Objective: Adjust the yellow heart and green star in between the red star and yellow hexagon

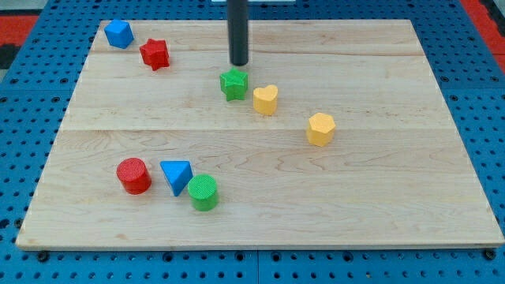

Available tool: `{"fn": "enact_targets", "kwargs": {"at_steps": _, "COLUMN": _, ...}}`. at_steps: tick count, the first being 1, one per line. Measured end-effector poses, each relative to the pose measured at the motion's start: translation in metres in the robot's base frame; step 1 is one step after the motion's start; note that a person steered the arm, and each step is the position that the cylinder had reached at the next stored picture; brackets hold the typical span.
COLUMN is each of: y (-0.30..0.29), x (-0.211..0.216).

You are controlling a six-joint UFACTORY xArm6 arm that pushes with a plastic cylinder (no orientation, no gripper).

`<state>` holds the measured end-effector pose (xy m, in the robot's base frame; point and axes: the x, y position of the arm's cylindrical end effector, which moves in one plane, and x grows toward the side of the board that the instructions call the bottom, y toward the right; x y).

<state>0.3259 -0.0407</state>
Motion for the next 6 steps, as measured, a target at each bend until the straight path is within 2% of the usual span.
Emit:
{"fn": "enact_targets", "kwargs": {"at_steps": 1, "y": -0.061, "x": 0.062}}
{"fn": "enact_targets", "kwargs": {"at_steps": 2, "y": -0.105, "x": 0.096}}
{"fn": "enact_targets", "kwargs": {"at_steps": 3, "y": -0.015, "x": 0.115}}
{"fn": "enact_targets", "kwargs": {"at_steps": 4, "y": 0.040, "x": 0.108}}
{"fn": "enact_targets", "kwargs": {"at_steps": 6, "y": -0.036, "x": 0.066}}
